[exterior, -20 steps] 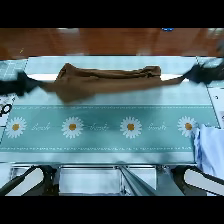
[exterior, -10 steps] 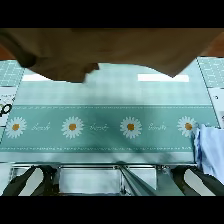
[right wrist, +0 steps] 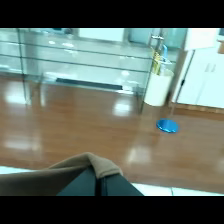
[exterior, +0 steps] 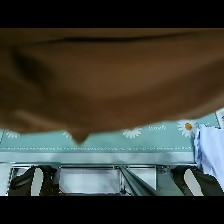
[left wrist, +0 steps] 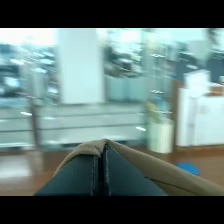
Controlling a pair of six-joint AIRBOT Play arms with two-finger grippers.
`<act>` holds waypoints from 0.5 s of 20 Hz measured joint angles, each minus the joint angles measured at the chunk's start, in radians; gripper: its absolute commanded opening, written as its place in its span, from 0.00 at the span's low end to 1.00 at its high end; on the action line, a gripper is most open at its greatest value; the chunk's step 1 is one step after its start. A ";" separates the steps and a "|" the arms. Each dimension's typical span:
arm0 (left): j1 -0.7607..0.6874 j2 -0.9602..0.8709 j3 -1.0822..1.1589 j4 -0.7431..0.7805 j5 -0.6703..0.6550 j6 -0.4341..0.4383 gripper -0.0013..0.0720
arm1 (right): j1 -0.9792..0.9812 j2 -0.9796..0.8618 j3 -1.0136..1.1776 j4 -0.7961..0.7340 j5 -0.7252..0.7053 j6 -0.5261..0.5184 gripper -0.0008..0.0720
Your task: Fold the shirts.
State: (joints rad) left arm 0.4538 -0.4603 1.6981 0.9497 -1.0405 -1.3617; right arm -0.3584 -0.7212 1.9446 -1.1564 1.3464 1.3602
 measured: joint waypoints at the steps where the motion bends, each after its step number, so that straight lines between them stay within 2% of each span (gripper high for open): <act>1: 0.000 0.019 -0.003 0.037 -0.016 -0.020 0.04 | 0.000 0.013 -0.013 -0.010 0.012 0.005 0.05; 4: 0.000 0.039 -0.055 0.114 -0.067 -0.075 0.04 | 0.000 0.034 -0.081 -0.026 0.037 0.018 0.05; 7: 0.000 0.012 -0.172 0.124 -0.088 -0.113 0.04 | 0.000 0.021 -0.190 -0.014 0.057 0.021 0.05; 10: -0.003 -0.077 -0.321 0.018 -0.077 -0.064 0.04 | 0.001 -0.048 -0.309 0.048 0.055 -0.002 0.05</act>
State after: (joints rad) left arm 0.4511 -0.5373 1.3769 0.9680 -1.1175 -1.4258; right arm -0.3576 -0.7689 1.6352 -1.1088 1.4014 1.3582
